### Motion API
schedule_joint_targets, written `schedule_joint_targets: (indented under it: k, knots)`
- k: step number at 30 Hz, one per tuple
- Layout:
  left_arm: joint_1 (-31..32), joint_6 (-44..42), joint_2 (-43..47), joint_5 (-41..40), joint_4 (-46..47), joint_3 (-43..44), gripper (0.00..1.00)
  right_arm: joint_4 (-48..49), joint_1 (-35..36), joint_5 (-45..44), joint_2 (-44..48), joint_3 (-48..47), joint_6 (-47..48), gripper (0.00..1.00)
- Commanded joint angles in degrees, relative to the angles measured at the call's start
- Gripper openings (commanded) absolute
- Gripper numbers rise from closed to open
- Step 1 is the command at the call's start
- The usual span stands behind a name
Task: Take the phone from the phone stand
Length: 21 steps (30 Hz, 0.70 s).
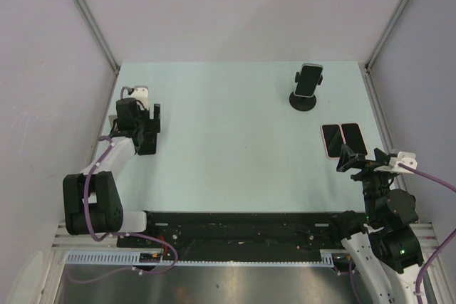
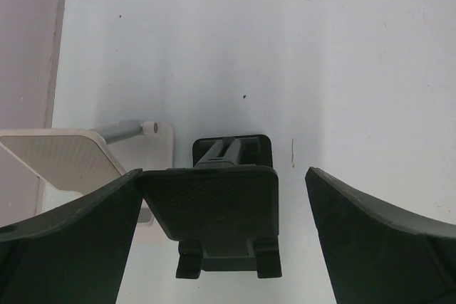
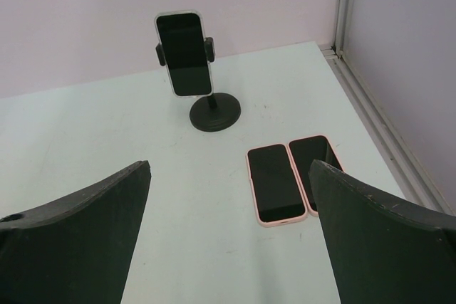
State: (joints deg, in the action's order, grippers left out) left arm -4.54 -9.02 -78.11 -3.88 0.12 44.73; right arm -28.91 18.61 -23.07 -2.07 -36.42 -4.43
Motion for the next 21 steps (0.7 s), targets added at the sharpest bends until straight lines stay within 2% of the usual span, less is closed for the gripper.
schedule_joint_targets:
  k: [1, 11, 17, 20, 21]
  knots:
    - [-0.3, -1.0, 4.1, 2.7, 1.6, 0.4, 1.00, 1.0, 0.5, 0.0, 0.4, -0.2, 0.7, 1.00]
    - [0.2, 5.8, 16.7, 3.0, 1.5, 1.0, 1.00, 2.1, 0.6, 2.2, -2.1, -1.0, 0.1, 1.00]
    - [1.4, 15.3, 27.0, 5.4, 1.5, -1.4, 1.00, 1.0, 0.7, 3.7, -13.7, -5.7, -2.7, 1.00]
    - [4.0, 16.4, 31.2, 4.9, 1.5, -3.2, 1.00, 1.5, 0.5, 4.7, -21.4, -8.8, -4.4, 1.00]
    - [7.4, 16.2, 32.1, 4.7, 1.4, -4.0, 1.00, 2.1, 0.5, 5.5, -23.8, -10.4, -5.1, 1.00]
